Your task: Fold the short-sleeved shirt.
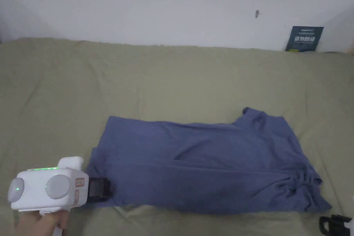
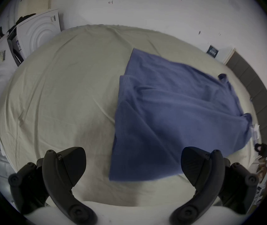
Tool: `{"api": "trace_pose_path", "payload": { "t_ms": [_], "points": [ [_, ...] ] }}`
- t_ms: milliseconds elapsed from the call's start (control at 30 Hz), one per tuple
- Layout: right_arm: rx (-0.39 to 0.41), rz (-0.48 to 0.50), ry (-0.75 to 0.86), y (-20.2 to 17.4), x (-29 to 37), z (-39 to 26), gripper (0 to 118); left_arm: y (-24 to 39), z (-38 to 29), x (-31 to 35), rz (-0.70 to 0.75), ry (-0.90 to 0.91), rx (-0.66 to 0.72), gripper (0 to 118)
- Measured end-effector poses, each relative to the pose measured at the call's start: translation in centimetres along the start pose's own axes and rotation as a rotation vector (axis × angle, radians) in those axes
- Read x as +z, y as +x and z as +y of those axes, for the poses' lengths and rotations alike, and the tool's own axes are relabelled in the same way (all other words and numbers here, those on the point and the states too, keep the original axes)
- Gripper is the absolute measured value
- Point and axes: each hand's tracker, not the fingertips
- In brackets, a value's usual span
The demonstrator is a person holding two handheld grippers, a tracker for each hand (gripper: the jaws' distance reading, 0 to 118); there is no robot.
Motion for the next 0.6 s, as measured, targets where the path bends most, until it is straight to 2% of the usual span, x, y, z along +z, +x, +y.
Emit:
{"api": "trace_pose_path", "payload": {
  "t_ms": [67,100,133,167,200,300,333,367,400,433,467,600],
  "points": [
    [0.006,-0.006,-0.004,0.0,-0.4,0.2,1,-0.1,-0.2,0.1,-0.002,0.002,-0.003,101],
    [0.01,-0.01,-0.004,0.2,-0.5,0.4,1,-0.1,-0.2,0.4,-0.005,0.016,-0.003,90],
    [0.013,-0.013,-0.002,0.2,-0.6,0.5,1,0.1,-0.2,0.6,0.025,0.057,-0.005,47],
    [0.013,-0.017,0.002,0.3,-0.7,0.6,1,0.1,-0.2,0.7,-0.016,0.064,-0.012,9],
    [0.009,-0.021,0.003,0.4,-0.8,0.8,1,-0.1,-0.3,1.1,-0.043,0.065,-0.004,0],
    [0.008,-0.023,0.018,0.3,-1.1,1.3,1,0.4,-0.3,1.3,-0.011,0.049,-0.034,0],
    [0.008,-0.024,0.023,0.2,-1.2,1.6,9,-0.2,0.1,0.9,-0.017,0.046,-0.033,0],
    [0.009,-0.038,0.031,0.1,-1.4,1.8,38,-0.3,0.2,1.0,-0.019,0.047,-0.031,0],
    [0.011,-0.046,0.021,0.0,-2.0,2.2,84,-0.2,0.4,1.1,-0.02,0.049,-0.032,0],
    [0.017,-0.036,-0.004,0.1,-2.7,2.5,118,-0.2,0.5,1.1,-0.028,0.049,-0.032,0],
    [0.007,-0.027,0.03,0.3,-3.3,2.8,117,0.2,0.2,1.7,-0.028,0.049,-0.036,0],
    [-0.002,-0.049,-0.043,0.1,-4.7,4.4,117,0.7,0.4,2.0,-0.023,0.045,-0.057,0]
  ]
}}
